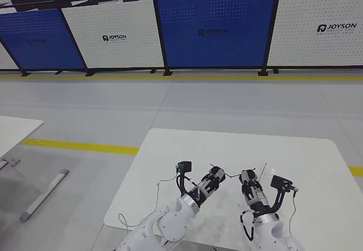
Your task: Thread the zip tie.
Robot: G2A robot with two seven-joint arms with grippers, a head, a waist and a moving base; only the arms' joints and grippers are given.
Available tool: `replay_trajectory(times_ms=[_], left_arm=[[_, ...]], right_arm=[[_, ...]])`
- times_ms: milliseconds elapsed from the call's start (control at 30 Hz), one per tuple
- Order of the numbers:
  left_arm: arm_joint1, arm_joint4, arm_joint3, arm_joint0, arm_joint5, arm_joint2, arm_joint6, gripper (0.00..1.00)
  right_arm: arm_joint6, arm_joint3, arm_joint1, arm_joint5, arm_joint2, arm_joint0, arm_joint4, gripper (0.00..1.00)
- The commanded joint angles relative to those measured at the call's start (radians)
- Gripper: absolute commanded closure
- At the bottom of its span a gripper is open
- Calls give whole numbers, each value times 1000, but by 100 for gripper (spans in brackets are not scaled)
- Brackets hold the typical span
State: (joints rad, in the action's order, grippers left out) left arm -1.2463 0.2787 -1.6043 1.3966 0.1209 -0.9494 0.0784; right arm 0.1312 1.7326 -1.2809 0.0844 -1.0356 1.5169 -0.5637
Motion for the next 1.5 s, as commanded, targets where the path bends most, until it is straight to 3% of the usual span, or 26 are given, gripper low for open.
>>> replay_trajectory(times_ms=[0,1100,1467], left_arm=[[0,0,0,0,0,0,0,100],[0,0,0,0,0,0,0,100],[0,0,0,0,0,0,0,100]], right_arm=[[4,2,-1,-3,-3,3,1,100],[-9,17,-21,-9,-35,29,-21,100],[-32,0,-33,-2,-18,14,-19,100]])
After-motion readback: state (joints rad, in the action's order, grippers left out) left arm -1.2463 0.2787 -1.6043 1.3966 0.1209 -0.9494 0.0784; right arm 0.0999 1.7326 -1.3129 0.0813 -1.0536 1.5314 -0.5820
